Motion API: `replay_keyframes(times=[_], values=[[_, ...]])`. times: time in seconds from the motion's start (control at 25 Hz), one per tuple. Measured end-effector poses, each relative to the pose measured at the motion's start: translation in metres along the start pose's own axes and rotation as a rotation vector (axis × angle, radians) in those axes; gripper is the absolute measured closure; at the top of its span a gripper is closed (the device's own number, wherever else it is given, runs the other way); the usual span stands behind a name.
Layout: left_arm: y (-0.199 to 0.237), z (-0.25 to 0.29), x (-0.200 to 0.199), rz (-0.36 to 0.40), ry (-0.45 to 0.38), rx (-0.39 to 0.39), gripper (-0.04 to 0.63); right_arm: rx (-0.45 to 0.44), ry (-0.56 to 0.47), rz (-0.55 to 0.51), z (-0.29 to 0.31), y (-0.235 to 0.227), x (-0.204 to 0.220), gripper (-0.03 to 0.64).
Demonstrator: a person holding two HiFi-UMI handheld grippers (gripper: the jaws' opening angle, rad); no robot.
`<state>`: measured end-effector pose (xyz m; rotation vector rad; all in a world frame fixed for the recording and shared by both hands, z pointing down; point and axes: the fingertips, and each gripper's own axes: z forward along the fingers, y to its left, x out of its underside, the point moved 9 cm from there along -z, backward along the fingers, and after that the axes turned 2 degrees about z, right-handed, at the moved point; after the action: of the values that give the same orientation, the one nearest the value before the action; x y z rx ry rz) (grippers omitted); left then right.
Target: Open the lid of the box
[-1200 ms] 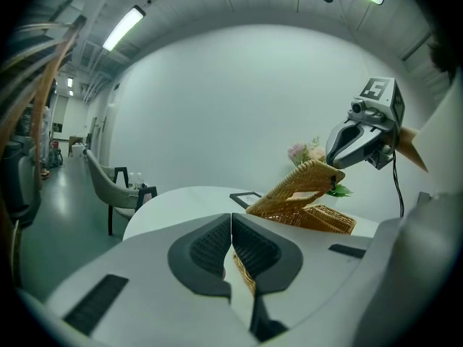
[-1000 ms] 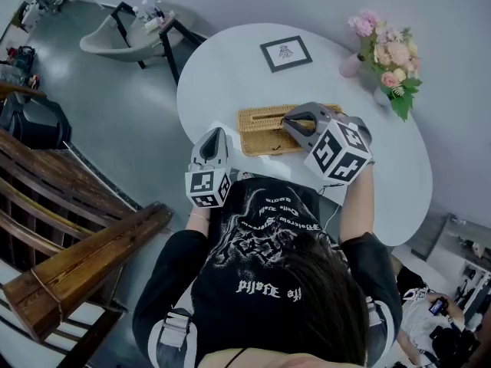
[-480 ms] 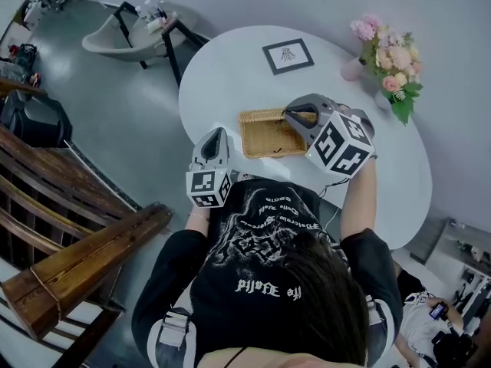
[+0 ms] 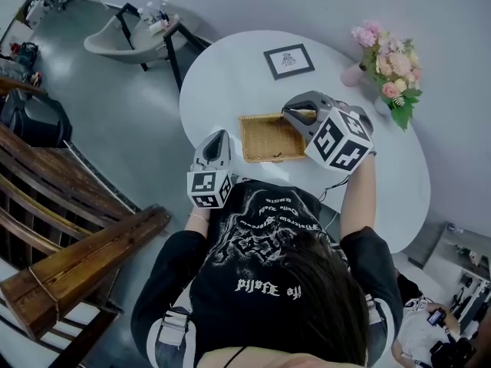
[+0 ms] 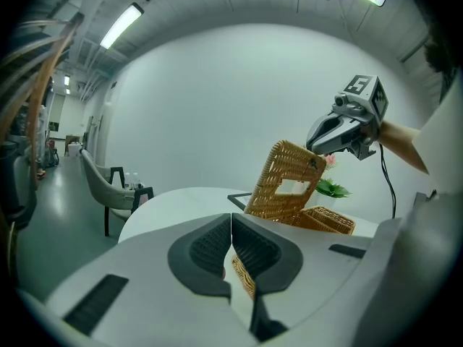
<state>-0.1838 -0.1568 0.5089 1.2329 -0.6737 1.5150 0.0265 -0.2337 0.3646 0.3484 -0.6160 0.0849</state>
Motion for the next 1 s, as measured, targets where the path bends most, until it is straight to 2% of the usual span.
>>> replay_keyframes(times=[1.0], values=[[0.002,-0.001,0.001,-0.018,0.024,-0.011,0.572,-0.022,-0.001,-0.03,0.018,-0.046,-0.005,0.581]])
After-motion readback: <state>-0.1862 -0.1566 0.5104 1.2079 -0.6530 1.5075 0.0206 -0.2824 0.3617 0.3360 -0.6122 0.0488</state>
